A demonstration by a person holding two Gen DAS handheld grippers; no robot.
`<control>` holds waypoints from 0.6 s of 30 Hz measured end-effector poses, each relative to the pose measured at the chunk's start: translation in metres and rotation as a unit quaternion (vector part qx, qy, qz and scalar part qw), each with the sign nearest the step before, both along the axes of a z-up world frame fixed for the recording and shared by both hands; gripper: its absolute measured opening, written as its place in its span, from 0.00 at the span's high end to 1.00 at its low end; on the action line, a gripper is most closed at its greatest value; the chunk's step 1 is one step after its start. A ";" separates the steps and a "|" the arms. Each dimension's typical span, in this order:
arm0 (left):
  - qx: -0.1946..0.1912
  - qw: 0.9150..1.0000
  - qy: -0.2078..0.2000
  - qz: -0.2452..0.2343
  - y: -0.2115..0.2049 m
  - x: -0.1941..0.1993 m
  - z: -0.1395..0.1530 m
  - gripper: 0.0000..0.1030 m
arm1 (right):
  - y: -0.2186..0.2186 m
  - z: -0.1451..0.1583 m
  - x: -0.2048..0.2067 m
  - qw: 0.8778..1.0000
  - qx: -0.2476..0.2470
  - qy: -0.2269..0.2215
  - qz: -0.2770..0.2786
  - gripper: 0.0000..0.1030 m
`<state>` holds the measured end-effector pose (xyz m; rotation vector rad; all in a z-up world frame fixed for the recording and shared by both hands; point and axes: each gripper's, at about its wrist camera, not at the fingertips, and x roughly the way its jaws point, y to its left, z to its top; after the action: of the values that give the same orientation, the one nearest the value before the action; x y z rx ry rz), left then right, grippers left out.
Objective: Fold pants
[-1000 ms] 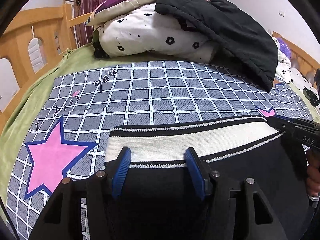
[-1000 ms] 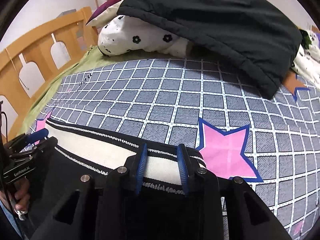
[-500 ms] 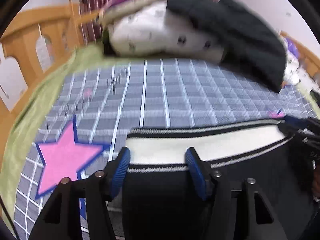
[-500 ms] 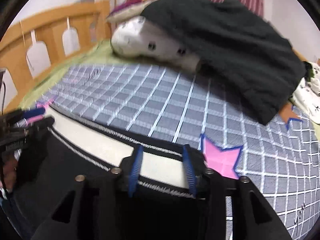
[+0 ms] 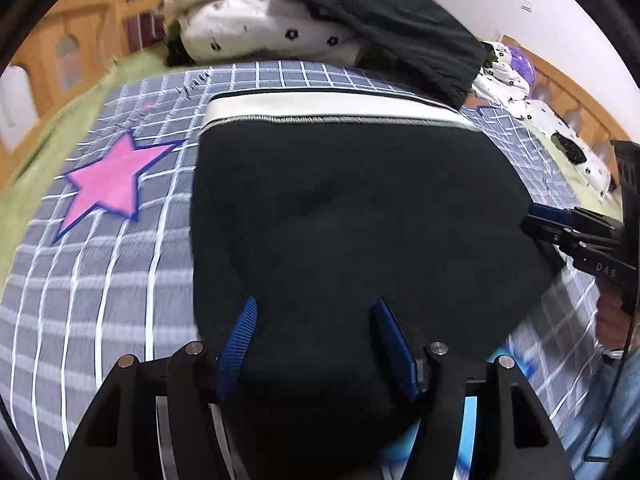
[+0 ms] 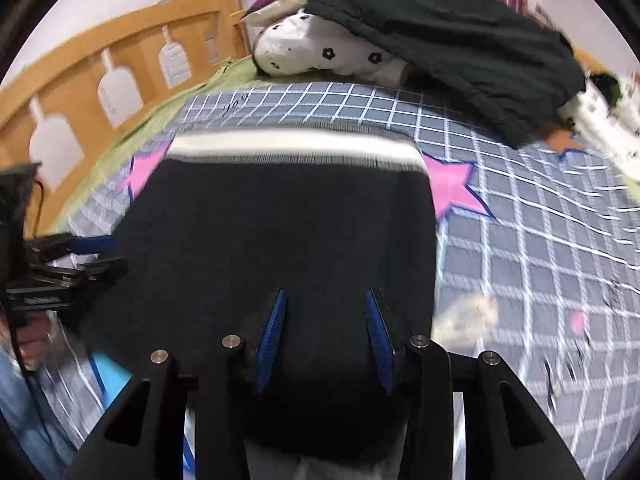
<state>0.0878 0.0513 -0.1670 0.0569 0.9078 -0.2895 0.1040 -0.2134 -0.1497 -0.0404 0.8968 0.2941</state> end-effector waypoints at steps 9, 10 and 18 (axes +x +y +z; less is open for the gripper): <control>0.016 0.999 0.026 0.033 0.022 -0.060 -0.006 0.42 | -0.010 -0.030 -0.073 1.000 0.004 0.009 -0.022 0.60; 0.013 0.999 0.032 0.036 0.026 -0.063 -0.009 0.42 | -0.009 -0.029 -0.076 1.000 0.001 0.008 -0.019 0.60; 0.071 0.996 -0.009 0.054 0.021 -0.072 -0.003 0.43 | -0.023 -0.025 -0.084 0.998 0.052 0.013 -0.033 0.60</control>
<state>0.0153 0.0725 -0.1702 0.1413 0.9084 -0.1235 0.0199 -0.2368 -0.1750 0.0898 0.9063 0.2798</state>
